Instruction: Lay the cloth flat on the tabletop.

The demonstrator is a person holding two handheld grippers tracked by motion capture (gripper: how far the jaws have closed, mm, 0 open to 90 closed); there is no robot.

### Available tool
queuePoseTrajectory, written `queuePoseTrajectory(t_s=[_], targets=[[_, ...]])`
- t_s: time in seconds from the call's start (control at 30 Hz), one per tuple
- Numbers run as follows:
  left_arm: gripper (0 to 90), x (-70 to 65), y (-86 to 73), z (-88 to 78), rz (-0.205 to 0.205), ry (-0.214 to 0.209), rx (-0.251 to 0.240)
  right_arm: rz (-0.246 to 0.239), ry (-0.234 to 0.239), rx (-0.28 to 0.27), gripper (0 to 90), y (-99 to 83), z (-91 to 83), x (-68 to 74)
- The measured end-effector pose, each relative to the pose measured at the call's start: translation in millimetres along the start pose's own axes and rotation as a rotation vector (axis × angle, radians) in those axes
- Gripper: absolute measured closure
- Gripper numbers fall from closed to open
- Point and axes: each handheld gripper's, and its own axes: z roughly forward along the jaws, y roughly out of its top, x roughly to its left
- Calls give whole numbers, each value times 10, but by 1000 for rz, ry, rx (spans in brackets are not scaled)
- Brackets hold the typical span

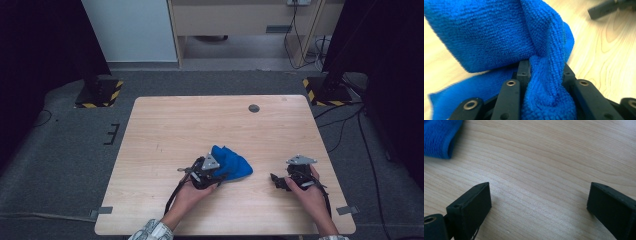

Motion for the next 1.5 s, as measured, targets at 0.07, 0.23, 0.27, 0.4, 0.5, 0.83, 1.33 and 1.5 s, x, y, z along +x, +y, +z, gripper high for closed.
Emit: queuePoseTrajectory(t_s=[0.07, 0.23, 0.27, 0.4, 0.5, 0.83, 1.33, 1.5], targets=[[641, -10, -22, 57, 2, 11, 14, 0, 0, 0, 54, 0, 0, 1], [313, -1, -28, 26, -27, 32, 0, 1, -2, 0, 55, 0, -1, 4], [283, 4, -18, -40, -44, 23, -29, 2, -2, 1, 56, 0, -2, 5], [200, 4, -17, -222, -46, 25, -69, 10, 24, -8, 129, 32, -27, 24], [162, 46, -41, -345, -55, 22, -81, -6, 69, -42, 239, 90, -67, 102], [231, 400, -203, -766, -106, 170, -116, -89, 222, -74, 539, 367, -55, 501], [271, 739, -347, -568, -146, 276, -28, -134, 245, -60, 620, 685, 208, 793], [240, 727, -342, -465, -118, 299, 12, -111, 237, -22, 478, 705, 336, 844]])
